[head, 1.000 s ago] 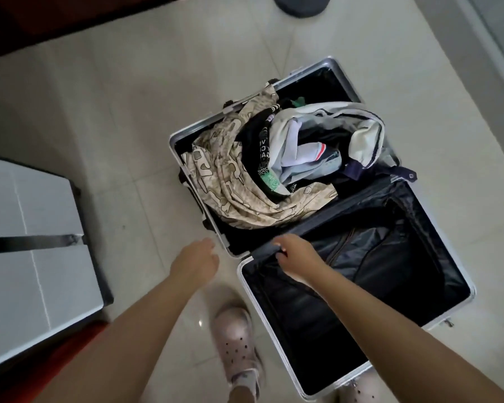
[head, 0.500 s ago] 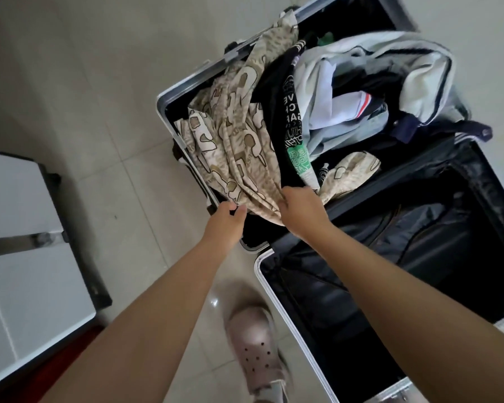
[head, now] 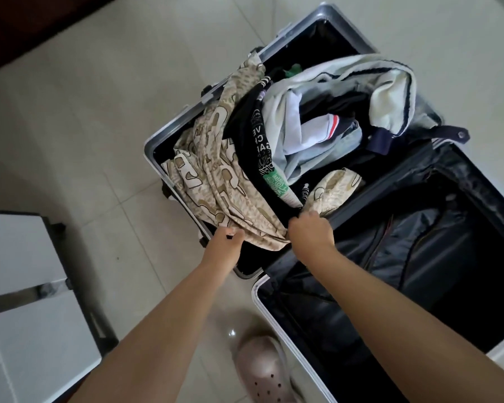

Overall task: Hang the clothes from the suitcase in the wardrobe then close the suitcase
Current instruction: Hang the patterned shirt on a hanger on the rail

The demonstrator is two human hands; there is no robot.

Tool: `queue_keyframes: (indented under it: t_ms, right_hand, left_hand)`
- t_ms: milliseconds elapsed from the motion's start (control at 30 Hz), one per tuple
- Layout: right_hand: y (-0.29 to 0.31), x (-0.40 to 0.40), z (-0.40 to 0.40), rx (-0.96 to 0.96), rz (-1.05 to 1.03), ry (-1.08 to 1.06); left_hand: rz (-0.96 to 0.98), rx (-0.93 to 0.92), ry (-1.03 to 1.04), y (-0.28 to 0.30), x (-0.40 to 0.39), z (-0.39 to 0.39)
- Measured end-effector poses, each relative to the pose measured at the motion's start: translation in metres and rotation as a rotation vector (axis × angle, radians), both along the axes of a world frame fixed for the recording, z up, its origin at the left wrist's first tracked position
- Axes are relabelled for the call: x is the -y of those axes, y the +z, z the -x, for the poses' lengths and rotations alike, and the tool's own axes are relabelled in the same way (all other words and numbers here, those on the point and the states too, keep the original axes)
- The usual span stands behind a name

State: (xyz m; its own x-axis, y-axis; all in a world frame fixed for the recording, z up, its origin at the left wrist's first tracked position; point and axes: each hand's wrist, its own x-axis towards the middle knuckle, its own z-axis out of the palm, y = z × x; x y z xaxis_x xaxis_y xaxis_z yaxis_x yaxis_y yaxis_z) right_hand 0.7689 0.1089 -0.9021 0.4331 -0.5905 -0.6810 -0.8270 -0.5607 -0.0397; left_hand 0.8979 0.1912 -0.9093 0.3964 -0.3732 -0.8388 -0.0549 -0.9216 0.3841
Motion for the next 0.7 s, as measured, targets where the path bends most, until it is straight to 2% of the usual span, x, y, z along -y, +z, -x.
queue_keyframes:
  t_ms: [100, 133, 233, 300, 467, 533, 600, 633, 700]
  right_hand:
    - [0.004, -0.013, 0.008, 0.048, 0.008, -0.023]
    - [0.006, -0.019, 0.012, 0.055, 0.075, -0.016]
    - [0.014, -0.030, 0.028, 0.000, 0.131, -0.070]
    - [0.014, -0.029, 0.032, -0.030, 0.015, -0.080]
    - [0.007, -0.021, 0.027, 0.227, 0.060, 0.148]
    - [0.005, -0.022, 0.044, 0.344, 0.069, 0.115]
    - [0.009, -0.022, 0.064, 0.488, 0.006, -0.009]
    - [0.019, -0.021, 0.072, 0.557, -0.023, -0.041]
    - [0.044, -0.013, 0.085, 0.578, -0.052, -0.015]
  left_hand:
    - [-0.040, -0.033, 0.042, -0.005, -0.014, 0.008]
    - [-0.054, -0.056, 0.066, -0.005, -0.018, 0.011]
    - [-0.088, -0.114, 0.163, -0.007, -0.024, 0.023]
    - [-0.075, -0.134, 0.196, -0.005, -0.018, 0.030]
    - [-0.030, -0.129, 0.277, 0.001, 0.000, 0.033]
    - [-0.058, -0.144, 0.252, 0.006, -0.009, 0.036]
    - [-0.099, -0.158, 0.239, 0.017, -0.023, 0.043]
    - [-0.112, -0.187, 0.263, 0.024, -0.028, 0.045]
    - [-0.135, -0.269, 0.365, 0.039, -0.032, 0.049]
